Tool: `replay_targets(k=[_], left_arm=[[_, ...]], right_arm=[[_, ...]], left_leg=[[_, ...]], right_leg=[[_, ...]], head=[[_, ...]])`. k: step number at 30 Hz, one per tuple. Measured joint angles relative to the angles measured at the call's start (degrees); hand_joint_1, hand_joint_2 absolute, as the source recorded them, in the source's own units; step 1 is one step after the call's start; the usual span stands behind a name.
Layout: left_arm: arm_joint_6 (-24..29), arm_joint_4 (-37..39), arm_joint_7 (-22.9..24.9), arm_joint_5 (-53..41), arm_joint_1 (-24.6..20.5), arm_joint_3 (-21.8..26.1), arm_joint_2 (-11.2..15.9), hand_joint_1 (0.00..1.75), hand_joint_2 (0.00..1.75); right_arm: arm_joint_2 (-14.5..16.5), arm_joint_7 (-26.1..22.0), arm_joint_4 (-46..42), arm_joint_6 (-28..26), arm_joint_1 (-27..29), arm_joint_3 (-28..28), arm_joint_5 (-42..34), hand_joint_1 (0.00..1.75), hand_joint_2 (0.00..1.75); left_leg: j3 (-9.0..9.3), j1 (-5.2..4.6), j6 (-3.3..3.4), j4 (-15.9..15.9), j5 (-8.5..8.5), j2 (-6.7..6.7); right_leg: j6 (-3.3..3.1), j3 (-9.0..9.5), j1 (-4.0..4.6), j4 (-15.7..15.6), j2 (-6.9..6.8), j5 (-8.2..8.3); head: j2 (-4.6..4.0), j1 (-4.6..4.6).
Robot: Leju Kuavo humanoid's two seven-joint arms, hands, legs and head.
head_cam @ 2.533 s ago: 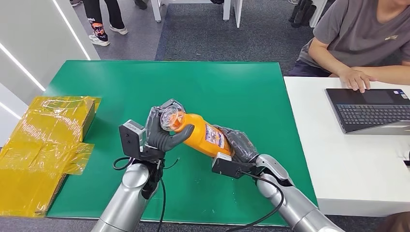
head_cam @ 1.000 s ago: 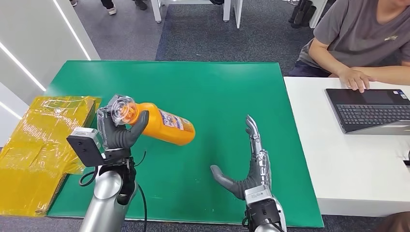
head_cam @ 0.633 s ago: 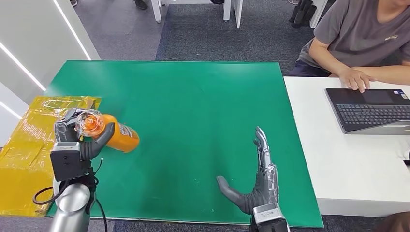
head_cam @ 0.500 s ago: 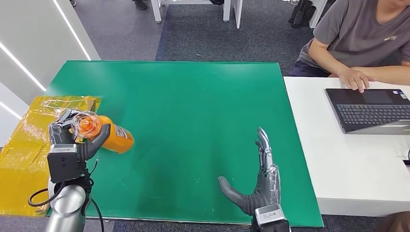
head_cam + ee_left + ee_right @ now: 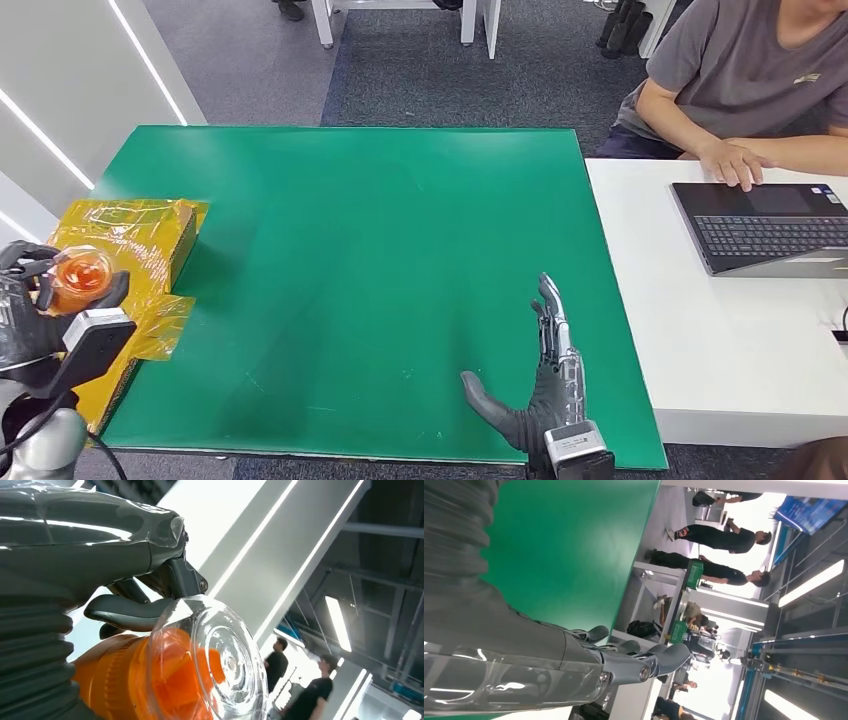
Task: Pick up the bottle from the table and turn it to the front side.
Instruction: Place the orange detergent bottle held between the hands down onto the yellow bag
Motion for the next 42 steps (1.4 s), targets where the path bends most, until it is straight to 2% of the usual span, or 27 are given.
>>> replay_targets(k=[4, 9, 14, 16, 20, 28, 38, 42], left_arm=[[-0.2, -0.5, 2.1, -5.1, 0.8, 2.5, 4.1, 1.75, 1.75], [-1.0, -1.1, 4.1, -9.5, 2.3, 4.5, 7.6, 1.75, 1.75], [-6.2, -1.0, 3.7, -15.1, 3.5, 4.4, 10.9, 1.75, 1.75], [-8.1, 0.9, 3.0, -19.0, 1.8, 2.8, 12.0, 1.75, 1.75], [-9.0, 8.6, 2.6, -26.5, -4.3, -3.0, 12.8, 1.75, 1.75], [-10.5, 25.3, -1.2, -28.3, -16.4, -15.1, 15.1, 1.75, 1.75], [-13.3, 38.7, -1.6, -28.9, -24.4, -21.7, 15.0, 1.75, 1.75], [-14.2, 44.9, -4.3, -27.3, -26.9, -23.3, 15.2, 1.75, 1.75]], right_arm=[[0.3, -0.5, 0.7, 1.3, -0.1, -0.3, -1.2, 0.00, 1.75], [1.1, -0.4, 1.4, 2.9, -0.3, -0.8, -1.4, 0.00, 1.75], [1.6, -0.9, 2.1, 5.9, -0.6, -1.6, -2.5, 0.00, 1.75], [1.8, -1.1, 2.6, 7.1, -0.9, -1.7, -2.9, 0.00, 1.75], [2.2, -1.5, 3.6, 8.6, -1.4, -2.0, -3.2, 0.00, 1.75], [2.4, -2.1, 4.8, 9.8, -1.4, -2.8, -3.8, 0.00, 1.75], [2.4, -2.7, 4.7, 10.0, -1.3, -3.0, -6.6, 0.00, 1.75], [2.4, -3.2, 2.5, 9.3, -1.0, -3.7, -8.0, 0.00, 1.75]], left_leg=[[-0.02, 0.00, -0.05, 0.0, 0.04, -0.04], [-0.02, 0.00, -0.06, 0.0, 0.04, -0.02], [-0.03, -0.01, -0.06, 0.0, 0.04, -0.05], [-0.05, -0.01, -0.09, 0.0, 0.06, -0.09], [-0.06, -0.01, -0.19, 0.0, 0.16, -0.12], [-0.08, 0.01, -0.27, 0.0, 0.22, 0.02], [-0.15, 0.02, -0.28, 0.0, 0.23, 0.08], [-0.15, 0.02, -0.29, 0.0, 0.23, 0.14]], right_leg=[[0.00, 0.00, 0.00, 0.0, -0.05, 0.00], [-0.01, -0.01, 0.00, 0.0, -0.03, 0.01], [-0.01, -0.09, 0.00, 0.0, -0.07, 0.01], [-0.03, -0.11, 0.00, 0.0, -0.12, 0.02], [-0.17, -0.11, 0.00, 0.0, -0.15, 0.14], [-0.35, -0.19, 0.00, 0.0, 0.00, 0.27], [-0.36, -0.30, 0.00, 0.0, 0.05, 0.28], [-0.36, -0.31, 0.00, 0.1, 0.12, 0.28]], head=[[0.01, 0.01], [0.01, 0.01], [-0.01, 0.01], [0.00, 0.02], [-0.01, 0.02], [-0.01, 0.02], [-0.01, 0.02], [-0.01, 0.02]])
